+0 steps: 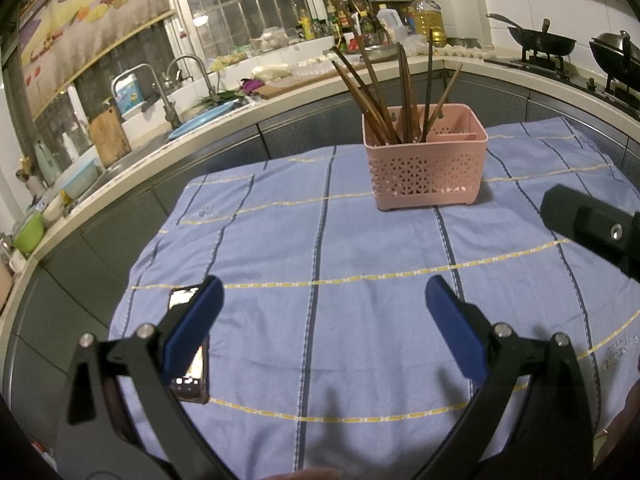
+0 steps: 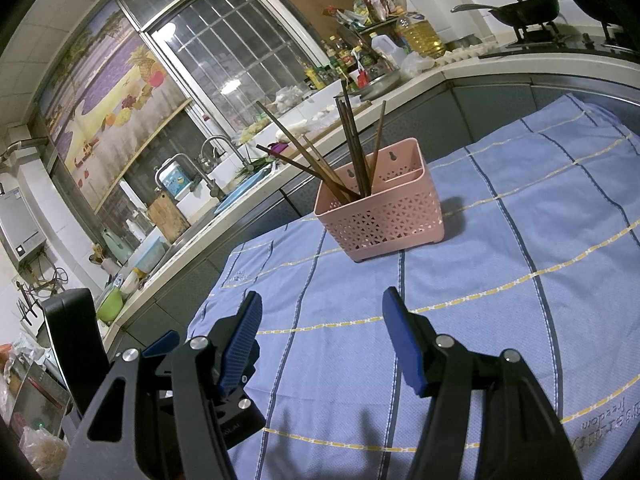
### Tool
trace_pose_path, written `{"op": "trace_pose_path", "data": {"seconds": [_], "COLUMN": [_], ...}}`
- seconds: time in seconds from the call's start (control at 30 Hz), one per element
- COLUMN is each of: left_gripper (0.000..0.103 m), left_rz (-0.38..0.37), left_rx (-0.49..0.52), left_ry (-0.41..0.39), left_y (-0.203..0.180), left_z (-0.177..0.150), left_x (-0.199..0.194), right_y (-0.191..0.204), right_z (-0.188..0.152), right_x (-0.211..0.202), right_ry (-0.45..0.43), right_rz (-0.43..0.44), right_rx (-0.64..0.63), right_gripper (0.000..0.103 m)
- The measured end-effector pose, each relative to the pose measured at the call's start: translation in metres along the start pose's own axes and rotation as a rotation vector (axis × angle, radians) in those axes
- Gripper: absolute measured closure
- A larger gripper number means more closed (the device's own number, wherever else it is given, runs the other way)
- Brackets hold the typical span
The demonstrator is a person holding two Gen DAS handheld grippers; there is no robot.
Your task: Organize utensils
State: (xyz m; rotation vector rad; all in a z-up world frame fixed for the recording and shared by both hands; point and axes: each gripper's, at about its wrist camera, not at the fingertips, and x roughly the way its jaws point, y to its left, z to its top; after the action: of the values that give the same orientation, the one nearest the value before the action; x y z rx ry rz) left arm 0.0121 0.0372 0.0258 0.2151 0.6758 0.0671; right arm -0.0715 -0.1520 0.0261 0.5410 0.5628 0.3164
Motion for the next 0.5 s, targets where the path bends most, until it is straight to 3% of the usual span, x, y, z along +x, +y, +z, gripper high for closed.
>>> {"op": "trace_pose_path", "data": {"seconds": [0.5], "left_gripper": [0.006], "left_rz": [0.0], "left_rx": [0.002], "left_ry": [-0.001], "left_y": [-0.0004], "left_z": [0.0005], "left_x": [-0.0008], "right_y": [0.0003], "right_z": [0.0013], "right_x": [0.0002], "right_ry": [0.0], "right_rz": [-0.001], "right_rx": [0.0], "right_gripper": [0.04]}}
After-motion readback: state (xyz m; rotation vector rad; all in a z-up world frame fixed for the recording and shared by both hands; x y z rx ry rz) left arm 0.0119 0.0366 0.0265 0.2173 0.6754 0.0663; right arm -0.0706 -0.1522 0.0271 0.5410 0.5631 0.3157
